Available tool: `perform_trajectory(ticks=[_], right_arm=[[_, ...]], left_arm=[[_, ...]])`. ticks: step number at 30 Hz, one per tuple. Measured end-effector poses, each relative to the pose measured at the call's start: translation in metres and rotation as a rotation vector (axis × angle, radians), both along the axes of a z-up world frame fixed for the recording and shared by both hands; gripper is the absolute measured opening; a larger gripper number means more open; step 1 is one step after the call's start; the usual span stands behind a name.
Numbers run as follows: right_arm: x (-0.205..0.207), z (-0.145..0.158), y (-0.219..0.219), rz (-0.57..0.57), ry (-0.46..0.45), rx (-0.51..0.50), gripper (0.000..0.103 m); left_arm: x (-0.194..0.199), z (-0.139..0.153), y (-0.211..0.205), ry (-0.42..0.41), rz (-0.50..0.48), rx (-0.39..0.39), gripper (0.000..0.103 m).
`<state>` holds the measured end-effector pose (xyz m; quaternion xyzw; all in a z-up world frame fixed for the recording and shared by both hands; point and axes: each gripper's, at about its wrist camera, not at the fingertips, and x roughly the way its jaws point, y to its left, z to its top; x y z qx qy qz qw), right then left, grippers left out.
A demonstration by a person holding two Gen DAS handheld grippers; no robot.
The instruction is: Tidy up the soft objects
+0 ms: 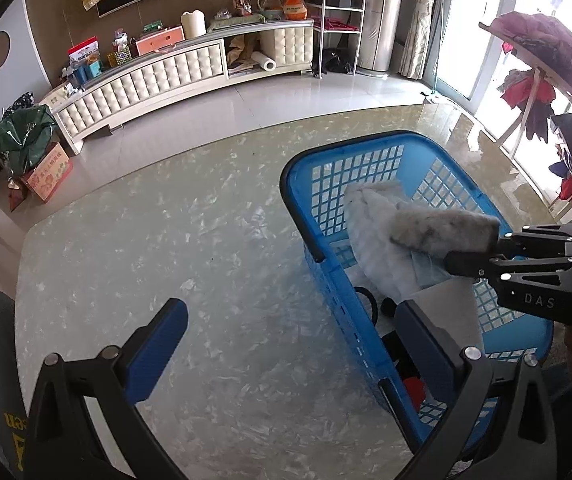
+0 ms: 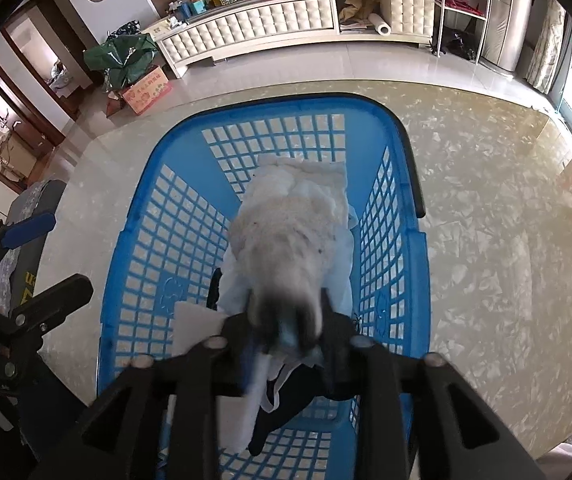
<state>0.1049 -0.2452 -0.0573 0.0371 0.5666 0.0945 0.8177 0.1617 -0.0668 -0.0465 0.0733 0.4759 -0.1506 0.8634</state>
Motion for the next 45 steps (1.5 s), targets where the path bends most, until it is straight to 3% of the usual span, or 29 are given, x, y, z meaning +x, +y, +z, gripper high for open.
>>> perform_trajectory(ticks=[1,2,7,11,16,23,29,37,45], right_arm=[[0.002,0.001,0.003,-0.003,0.000,-0.011,0.052],[0.005,0.002,0.006,-0.004,-0.005,-0.020,0.060],[0.002,0.009,0.009,0.004,-0.017,-0.044,0.071],[-0.007,0.013,0.012,0.009,-0.030,-0.069,0.093],[-0.025,0.025,0.016,0.018,-0.055,-0.093,0.102],[-0.058,0.046,0.020,-0.003,-0.151,-0.072,0.103],[-0.091,0.078,0.033,-0.015,-0.290,-0.050,0.103],[-0.142,0.101,0.067,-0.022,-0.486,-0.053,0.103],[-0.167,0.098,0.098,-0.005,-0.564,-0.052,0.103]], left_arm=[[0.000,0.000,0.001,0.001,-0.001,-0.002,0.103],[-0.001,0.000,0.002,0.002,-0.002,-0.005,0.103],[-0.003,0.001,0.006,-0.002,-0.001,-0.019,0.103],[-0.009,0.004,0.008,-0.010,-0.007,-0.026,0.103],[-0.019,0.009,0.012,-0.024,-0.015,-0.036,0.103],[-0.044,0.025,0.028,-0.061,-0.010,-0.101,0.103],[-0.077,0.045,0.048,-0.129,0.023,-0.145,0.103],[-0.138,0.068,0.073,-0.266,0.106,-0.129,0.103],[-0.196,0.078,0.092,-0.372,0.168,-0.119,0.103]])
